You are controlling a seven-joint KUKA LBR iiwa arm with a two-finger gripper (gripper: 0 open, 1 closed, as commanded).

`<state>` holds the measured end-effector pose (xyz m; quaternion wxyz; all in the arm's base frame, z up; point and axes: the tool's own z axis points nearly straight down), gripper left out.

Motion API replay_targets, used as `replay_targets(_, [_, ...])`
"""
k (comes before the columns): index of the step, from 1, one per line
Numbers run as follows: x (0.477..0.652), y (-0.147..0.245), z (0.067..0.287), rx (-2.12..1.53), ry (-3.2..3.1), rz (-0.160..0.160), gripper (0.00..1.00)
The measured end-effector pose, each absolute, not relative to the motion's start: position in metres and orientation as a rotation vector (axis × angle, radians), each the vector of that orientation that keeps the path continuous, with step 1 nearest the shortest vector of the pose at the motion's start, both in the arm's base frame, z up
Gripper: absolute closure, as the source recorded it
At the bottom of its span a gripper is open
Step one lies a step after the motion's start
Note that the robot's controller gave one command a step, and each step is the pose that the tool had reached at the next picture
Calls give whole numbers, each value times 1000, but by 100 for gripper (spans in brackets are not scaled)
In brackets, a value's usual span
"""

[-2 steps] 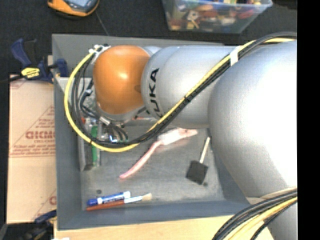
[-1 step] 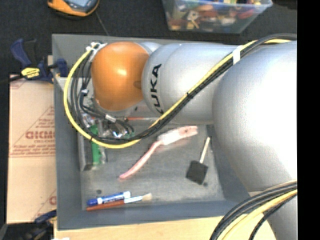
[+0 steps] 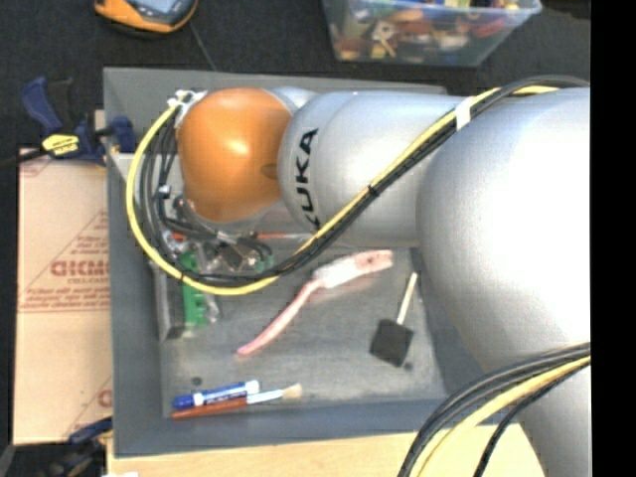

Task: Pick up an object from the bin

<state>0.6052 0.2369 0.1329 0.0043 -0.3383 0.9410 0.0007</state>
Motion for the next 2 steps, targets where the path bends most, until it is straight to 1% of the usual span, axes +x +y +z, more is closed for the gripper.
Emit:
replay_targets(1, [622,235,74,-1776,2571,-17,0])
replay_targets(2, [623,235,70,-1731,2601,-13,100])
